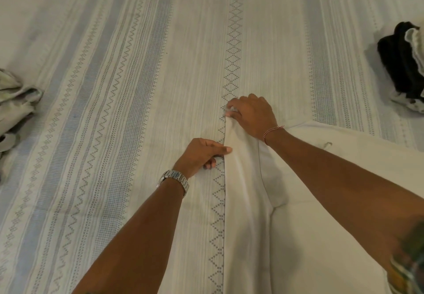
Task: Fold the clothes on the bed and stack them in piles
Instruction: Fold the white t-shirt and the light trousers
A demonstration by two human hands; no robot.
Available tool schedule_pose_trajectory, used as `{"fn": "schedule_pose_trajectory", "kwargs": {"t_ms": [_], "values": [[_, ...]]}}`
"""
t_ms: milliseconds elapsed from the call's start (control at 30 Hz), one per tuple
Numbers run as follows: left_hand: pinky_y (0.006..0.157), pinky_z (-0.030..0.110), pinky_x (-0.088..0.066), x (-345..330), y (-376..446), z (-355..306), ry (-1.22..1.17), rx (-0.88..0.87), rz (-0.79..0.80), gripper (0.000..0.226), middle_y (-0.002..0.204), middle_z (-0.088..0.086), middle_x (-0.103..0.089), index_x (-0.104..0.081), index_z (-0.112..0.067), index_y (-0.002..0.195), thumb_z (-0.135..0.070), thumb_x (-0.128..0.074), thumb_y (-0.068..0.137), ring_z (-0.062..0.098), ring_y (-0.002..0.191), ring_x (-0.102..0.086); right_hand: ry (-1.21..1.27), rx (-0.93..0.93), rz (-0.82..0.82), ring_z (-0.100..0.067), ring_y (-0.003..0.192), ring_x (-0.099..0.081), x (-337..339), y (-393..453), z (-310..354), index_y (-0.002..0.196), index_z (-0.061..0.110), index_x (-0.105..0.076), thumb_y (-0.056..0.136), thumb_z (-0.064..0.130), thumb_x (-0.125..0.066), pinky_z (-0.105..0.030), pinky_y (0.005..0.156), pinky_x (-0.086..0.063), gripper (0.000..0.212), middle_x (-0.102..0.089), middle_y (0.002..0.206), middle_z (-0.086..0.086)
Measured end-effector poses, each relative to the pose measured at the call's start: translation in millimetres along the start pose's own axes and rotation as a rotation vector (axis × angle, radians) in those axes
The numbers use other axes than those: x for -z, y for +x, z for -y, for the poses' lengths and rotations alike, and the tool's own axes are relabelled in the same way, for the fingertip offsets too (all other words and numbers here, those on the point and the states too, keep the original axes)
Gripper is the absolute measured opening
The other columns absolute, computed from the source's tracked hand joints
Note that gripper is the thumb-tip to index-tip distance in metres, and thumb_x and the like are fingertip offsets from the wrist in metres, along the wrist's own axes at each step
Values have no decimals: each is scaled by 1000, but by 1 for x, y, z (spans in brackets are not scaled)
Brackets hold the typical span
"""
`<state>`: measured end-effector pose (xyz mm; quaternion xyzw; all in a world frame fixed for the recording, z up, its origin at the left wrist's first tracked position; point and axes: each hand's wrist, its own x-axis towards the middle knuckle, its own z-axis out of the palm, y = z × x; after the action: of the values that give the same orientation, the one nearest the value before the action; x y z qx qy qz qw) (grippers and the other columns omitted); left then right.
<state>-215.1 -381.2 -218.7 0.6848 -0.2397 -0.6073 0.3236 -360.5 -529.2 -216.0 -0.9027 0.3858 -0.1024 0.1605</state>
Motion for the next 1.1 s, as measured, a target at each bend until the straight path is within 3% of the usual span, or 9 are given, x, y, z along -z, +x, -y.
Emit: {"fn": "schedule_pose_trajectory", "kwargs": {"t_ms": [167,333,433,533,633,733,800,967,1100], "values": [[41,22,-42,-1,0,1,-22,-16,-17,31,81,12,-76,-77,-1,92,-25,-89,76,13,45,-54,-82,32,-269,-28,89,-58,-9,-32,20,111,12,-66,104,26,-47,-38,75,-43,24,-67,100,-7],[43,21,-44,-2,-1,5,-11,-78,-47,30,92,23,-75,-78,0,92,-26,-85,80,16,49,-58,-113,207,-133,-26,122,-53,-16,-104,34,131,12,-58,107,30,-45,-40,101,-43,33,-59,135,-8],[43,20,-46,-8,-5,7,-28,-109,-100,29,89,22,-75,-77,1,93,-24,-86,81,16,50,-60,-152,142,-7,-27,146,-36,-23,-138,22,148,11,-46,108,40,-37,-44,121,-26,50,-41,157,-11],[48,21,-49,-17,-14,11,-41,-147,-176,30,84,20,-75,-76,0,92,-24,-87,79,17,52,-62,-134,41,-77,-30,145,-38,-18,-158,20,145,6,-48,108,34,-37,-47,123,-24,49,-44,155,-15],[64,31,-57,-26,-25,19,21,-224,-338,25,78,9,-76,-73,-8,93,-23,-87,79,16,61,-68,-16,-51,-245,-30,122,-55,-8,-187,30,127,5,-60,105,24,-51,-42,108,-43,31,-60,132,-14],[89,35,-57,-48,-52,36,255,-406,-457,40,108,4,-74,-59,-14,121,-16,-77,86,18,92,-70,168,-367,-351,-18,80,-60,4,-231,51,94,15,-63,99,27,-62,-33,69,-50,13,-65,87,1],[100,34,-49,-68,-80,57,514,-571,-471,53,128,9,-62,-49,-9,138,-11,-70,90,23,114,-59,279,-670,-294,-12,60,-59,11,-258,66,74,21,-60,97,39,-64,-29,54,-43,29,-59,64,11],[106,45,-47,-100,-136,113,968,-737,-567,49,136,19,-60,-58,1,133,5,-68,85,34,126,-58,334,-887,-17,-4,71,-59,13,-294,93,84,32,-65,88,60,-67,-25,64,-46,28,-61,74,21],[117,43,-34,-104,-158,152,1081,-741,-467,53,149,23,-48,-46,3,145,-5,-59,94,36,138,-48,465,-882,12,-5,74,-62,10,-299,99,87,28,-67,90,46,-70,-22,60,-45,18,-64,77,17]]}}
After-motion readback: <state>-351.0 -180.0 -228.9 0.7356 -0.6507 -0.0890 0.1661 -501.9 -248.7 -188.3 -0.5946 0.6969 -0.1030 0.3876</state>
